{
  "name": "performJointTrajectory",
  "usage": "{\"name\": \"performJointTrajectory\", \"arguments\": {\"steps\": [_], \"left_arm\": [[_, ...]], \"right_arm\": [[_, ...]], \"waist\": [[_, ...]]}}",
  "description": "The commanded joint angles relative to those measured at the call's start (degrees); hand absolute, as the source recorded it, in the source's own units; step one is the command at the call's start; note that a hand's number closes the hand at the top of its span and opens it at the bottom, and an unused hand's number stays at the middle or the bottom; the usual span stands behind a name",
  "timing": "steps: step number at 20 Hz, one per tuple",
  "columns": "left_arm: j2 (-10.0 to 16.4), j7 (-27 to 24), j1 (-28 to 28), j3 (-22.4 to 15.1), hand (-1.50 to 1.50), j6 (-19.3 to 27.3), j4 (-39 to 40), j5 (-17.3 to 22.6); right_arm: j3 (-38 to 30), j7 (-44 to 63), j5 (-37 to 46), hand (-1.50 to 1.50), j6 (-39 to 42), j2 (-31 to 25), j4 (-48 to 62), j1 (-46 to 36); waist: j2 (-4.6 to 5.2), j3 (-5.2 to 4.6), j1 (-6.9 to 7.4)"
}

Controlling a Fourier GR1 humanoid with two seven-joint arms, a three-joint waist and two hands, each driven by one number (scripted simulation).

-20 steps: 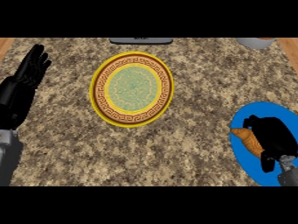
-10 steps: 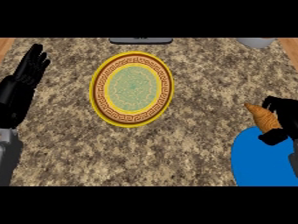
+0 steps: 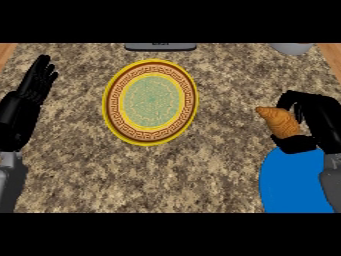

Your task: Pick the croissant from the plate and place it in the plate

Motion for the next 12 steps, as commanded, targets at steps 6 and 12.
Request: {"name": "performJointTrajectory", "arguments": {"steps": [6,12], "left_arm": [[0.12,2.11,-1.28,0.81,0.0,-2.02,-1.35,1.15],[-3.08,0.93,0.44,-1.34,0.0,0.02,-2.09,-2.1]], "right_arm": [[4.75,6.43,-4.53,1.5,5.21,9.31,-8.39,-9.14],[7.84,13.04,-0.86,1.5,5.19,17.02,-0.23,-21.03]], "waist": [[0.19,0.01,0.5],[0.26,0.0,0.83]]}}
